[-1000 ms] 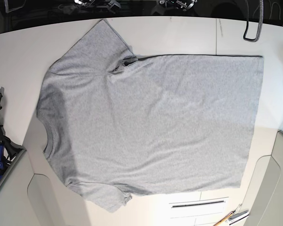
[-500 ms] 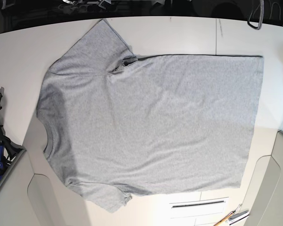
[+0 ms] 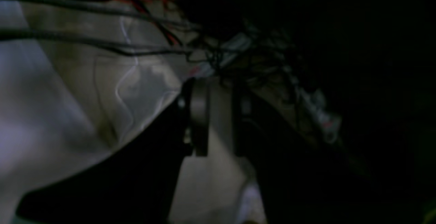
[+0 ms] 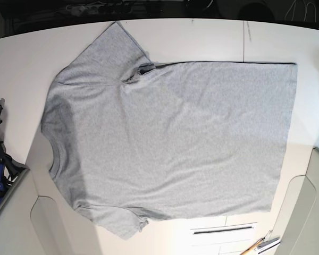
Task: Fold the T-shirt properly
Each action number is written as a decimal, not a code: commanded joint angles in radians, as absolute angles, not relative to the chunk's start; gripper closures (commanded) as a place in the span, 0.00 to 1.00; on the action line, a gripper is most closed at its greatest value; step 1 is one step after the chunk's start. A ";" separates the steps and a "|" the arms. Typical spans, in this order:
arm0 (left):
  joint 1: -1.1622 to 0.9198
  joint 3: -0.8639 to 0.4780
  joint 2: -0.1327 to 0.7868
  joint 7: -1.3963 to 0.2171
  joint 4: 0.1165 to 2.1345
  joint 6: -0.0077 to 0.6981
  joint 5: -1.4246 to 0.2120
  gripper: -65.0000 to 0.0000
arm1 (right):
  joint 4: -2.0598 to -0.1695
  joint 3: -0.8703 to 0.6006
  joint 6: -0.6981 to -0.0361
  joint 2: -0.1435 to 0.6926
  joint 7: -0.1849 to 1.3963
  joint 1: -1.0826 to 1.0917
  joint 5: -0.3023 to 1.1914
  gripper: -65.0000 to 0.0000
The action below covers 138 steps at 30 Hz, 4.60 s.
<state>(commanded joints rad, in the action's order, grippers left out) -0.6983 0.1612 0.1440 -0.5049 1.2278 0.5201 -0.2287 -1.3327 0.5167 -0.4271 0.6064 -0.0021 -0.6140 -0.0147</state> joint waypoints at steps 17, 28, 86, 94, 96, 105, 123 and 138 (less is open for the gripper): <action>-1.109 -0.178 0.205 -0.533 1.892 0.537 -0.348 0.37 | -1.883 -0.032 -0.531 0.712 0.001 -0.931 0.411 0.83; -1.084 -0.469 0.262 -0.538 1.980 0.564 -0.590 0.37 | -1.879 -0.245 -0.346 0.570 0.314 -0.761 0.609 0.52; -0.513 -0.378 0.601 -0.686 1.346 0.698 -0.937 0.27 | -1.831 -0.159 -0.275 0.232 0.333 -0.714 0.564 0.36; -0.513 -0.378 0.601 -0.685 1.346 0.698 -0.916 0.27 | -1.685 -0.155 -0.293 0.229 0.334 -0.655 0.572 0.36; -0.513 -0.378 0.601 -0.685 1.346 0.698 -0.916 0.27 | -1.684 -0.155 -0.296 0.229 0.334 -0.655 0.594 0.36; -0.513 -0.378 0.601 -0.677 1.347 0.698 -0.916 0.27 | -1.684 -0.105 -0.295 0.218 0.334 -0.655 0.604 0.36; -0.512 -0.378 0.601 -0.662 1.349 0.698 -0.917 0.55 | -1.685 -0.042 -0.295 0.185 0.265 -0.654 0.459 0.98; -0.469 -0.402 0.601 -0.657 1.357 0.698 -0.902 1.00 | -1.728 -0.077 -0.416 0.185 0.267 -0.659 0.452 1.00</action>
